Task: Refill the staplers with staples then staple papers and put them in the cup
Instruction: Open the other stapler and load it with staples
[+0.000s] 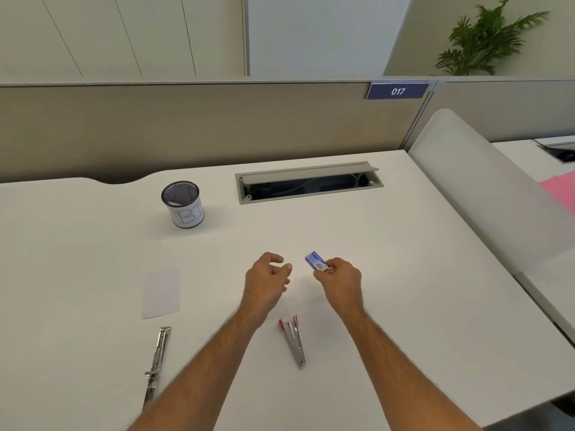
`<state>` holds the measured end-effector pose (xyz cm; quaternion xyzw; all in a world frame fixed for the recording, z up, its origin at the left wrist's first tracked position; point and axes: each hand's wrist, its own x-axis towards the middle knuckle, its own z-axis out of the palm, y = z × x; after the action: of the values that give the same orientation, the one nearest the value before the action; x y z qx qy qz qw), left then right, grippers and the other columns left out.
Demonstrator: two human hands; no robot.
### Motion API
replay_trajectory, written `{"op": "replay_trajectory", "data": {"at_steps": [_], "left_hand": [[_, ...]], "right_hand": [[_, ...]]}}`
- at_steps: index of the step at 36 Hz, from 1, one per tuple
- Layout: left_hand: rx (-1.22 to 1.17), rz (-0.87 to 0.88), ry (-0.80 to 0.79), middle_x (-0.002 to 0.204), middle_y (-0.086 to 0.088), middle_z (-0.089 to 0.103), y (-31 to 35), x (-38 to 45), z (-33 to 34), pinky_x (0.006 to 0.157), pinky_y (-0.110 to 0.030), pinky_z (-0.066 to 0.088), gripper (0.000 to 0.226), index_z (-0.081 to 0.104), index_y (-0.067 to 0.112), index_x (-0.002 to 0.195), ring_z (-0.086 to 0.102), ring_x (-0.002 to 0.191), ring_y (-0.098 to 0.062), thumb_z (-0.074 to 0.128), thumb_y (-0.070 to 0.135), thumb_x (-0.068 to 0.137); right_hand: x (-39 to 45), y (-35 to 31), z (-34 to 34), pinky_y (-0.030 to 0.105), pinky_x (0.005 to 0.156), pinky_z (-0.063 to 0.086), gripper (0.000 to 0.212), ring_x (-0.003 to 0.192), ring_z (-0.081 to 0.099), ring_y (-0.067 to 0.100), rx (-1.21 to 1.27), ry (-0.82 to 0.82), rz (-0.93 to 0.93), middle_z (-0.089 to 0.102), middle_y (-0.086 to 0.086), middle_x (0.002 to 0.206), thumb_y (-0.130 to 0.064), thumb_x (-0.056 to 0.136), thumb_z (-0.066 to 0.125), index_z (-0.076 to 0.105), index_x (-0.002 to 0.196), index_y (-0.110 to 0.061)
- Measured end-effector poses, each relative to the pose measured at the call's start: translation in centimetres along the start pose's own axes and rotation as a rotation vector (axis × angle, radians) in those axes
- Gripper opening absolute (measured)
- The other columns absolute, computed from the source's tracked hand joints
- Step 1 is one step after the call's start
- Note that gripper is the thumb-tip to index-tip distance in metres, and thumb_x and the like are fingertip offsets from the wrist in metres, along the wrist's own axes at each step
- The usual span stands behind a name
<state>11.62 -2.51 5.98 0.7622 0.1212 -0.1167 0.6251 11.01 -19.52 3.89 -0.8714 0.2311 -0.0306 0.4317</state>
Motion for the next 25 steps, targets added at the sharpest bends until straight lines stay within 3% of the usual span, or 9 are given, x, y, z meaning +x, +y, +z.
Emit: {"op": "replay_trajectory", "data": {"at_steps": [10, 20, 23, 25], "left_hand": [[0.041, 0.004, 0.058, 0.094, -0.005, 0.075, 0.9, 2.6, 2.3, 0.077, -0.033, 0.063, 0.013, 0.064, 0.015, 0.11, 0.075, 0.082, -0.014, 0.063, 0.019, 0.098], [0.07, -0.025, 0.105, 0.097, -0.008, 0.074, 0.2, 3.5, 2.3, 0.079, -0.035, 0.063, 0.007, 0.069, 0.015, 0.098, 0.075, 0.079, -0.013, 0.062, 0.013, 0.097], [0.077, -0.028, 0.117, 0.099, -0.011, 0.074, 0.0, 3.5, 2.2, 0.076, -0.031, 0.061, 0.007, 0.069, 0.014, 0.098, 0.074, 0.079, -0.014, 0.062, 0.012, 0.097], [0.072, -0.029, 0.121, 0.099, -0.012, 0.074, 0.0, 3.4, 2.2, 0.075, -0.031, 0.061, 0.006, 0.069, 0.013, 0.098, 0.074, 0.079, -0.016, 0.063, 0.011, 0.097]], "right_hand": [[8.2, 3.0, -1.0, 0.031, 0.058, 0.04, 0.022, 0.066, 0.051, 0.027, -0.029, 0.015, 0.15, 0.069, 0.02, 0.085, -0.016, 0.087, 0.066, 0.063, 0.088, 0.005], [10.8, 3.9, -1.3, 0.03, 0.057, 0.041, 0.019, 0.068, 0.054, 0.028, -0.034, 0.022, 0.149, 0.063, 0.009, 0.078, -0.016, 0.086, 0.067, 0.065, 0.093, 0.001], [10.6, 3.7, -1.3, 0.031, 0.06, 0.042, 0.029, 0.076, 0.06, 0.038, -0.038, 0.017, 0.15, 0.062, 0.008, 0.079, -0.018, 0.083, 0.072, 0.062, 0.102, 0.002], [10.3, 3.4, -1.4, 0.032, 0.062, 0.044, 0.037, 0.076, 0.06, 0.035, -0.037, 0.032, 0.152, 0.056, -0.001, 0.075, -0.022, 0.084, 0.073, 0.059, 0.112, -0.003]]}}
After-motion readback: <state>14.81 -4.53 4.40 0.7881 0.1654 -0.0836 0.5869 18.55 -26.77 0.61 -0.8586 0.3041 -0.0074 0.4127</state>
